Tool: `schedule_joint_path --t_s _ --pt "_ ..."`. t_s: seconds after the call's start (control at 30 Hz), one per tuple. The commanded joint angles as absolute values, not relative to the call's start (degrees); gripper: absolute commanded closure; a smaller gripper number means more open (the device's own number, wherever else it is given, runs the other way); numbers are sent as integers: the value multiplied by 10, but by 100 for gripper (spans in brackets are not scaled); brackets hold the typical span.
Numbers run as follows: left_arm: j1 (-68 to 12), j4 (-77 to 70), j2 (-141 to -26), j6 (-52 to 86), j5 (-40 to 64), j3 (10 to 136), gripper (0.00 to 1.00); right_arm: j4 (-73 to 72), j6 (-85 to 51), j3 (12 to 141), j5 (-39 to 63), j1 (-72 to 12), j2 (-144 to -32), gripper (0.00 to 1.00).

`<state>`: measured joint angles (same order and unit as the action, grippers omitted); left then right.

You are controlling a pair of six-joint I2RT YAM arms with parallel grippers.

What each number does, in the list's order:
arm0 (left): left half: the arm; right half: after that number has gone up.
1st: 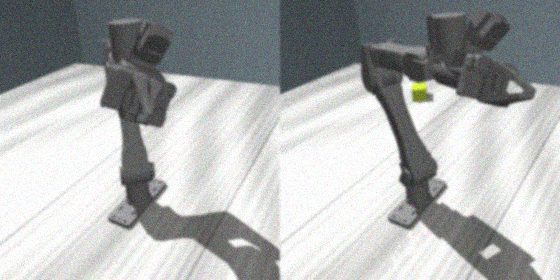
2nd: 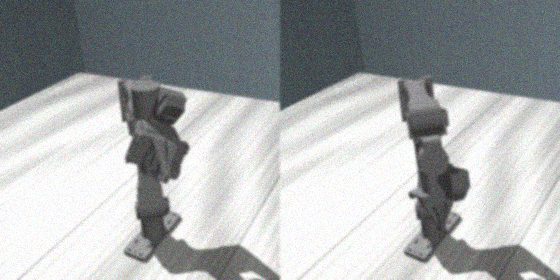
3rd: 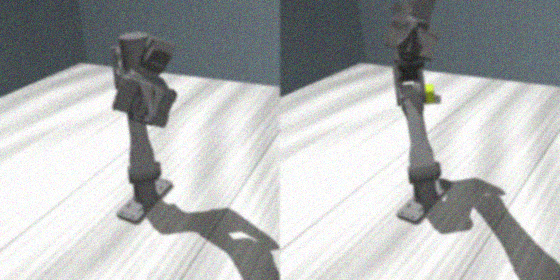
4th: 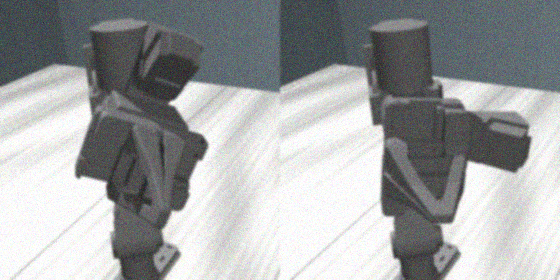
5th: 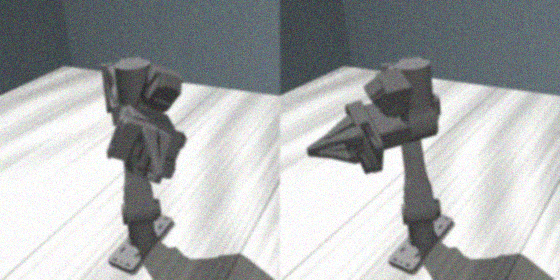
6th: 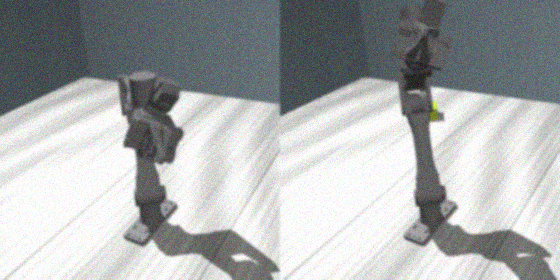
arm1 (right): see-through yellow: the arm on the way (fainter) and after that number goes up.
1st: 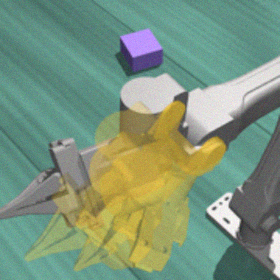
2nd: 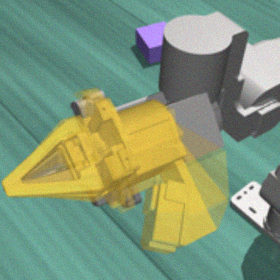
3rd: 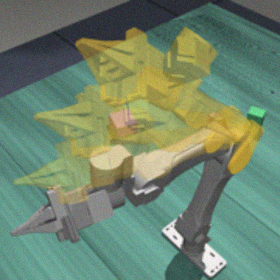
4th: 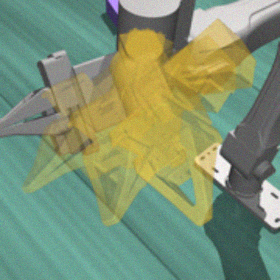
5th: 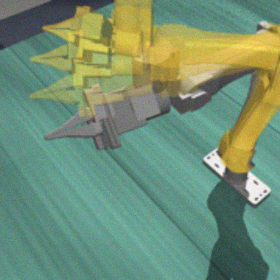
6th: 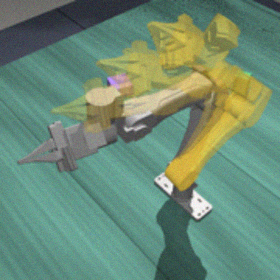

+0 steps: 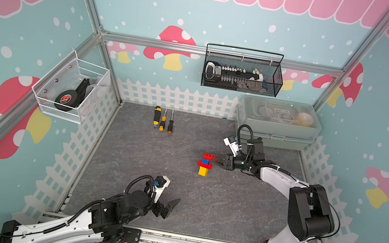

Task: Assemble the letter f with lego
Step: Place the lego brick at the center of the board.

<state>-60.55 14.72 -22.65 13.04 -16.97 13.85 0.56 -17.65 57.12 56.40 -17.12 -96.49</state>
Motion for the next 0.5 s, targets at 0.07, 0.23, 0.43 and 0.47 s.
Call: schedule_joint_path --t_s 0.07,0.23,0.43,0.47 --pt "-610 141 -221 124 -172 138 1 -3 -224 557 585 -167 -993 67" --pt "-610 140 -221 124 -172 139 1 -139 -320 518 601 -167 -1014 67" --pt "-610 141 -223 124 -171 138 1 -257 -395 483 598 -167 -1039 66" --pt "-610 141 -223 124 -171 139 1 -270 -405 480 598 -167 -1042 66"
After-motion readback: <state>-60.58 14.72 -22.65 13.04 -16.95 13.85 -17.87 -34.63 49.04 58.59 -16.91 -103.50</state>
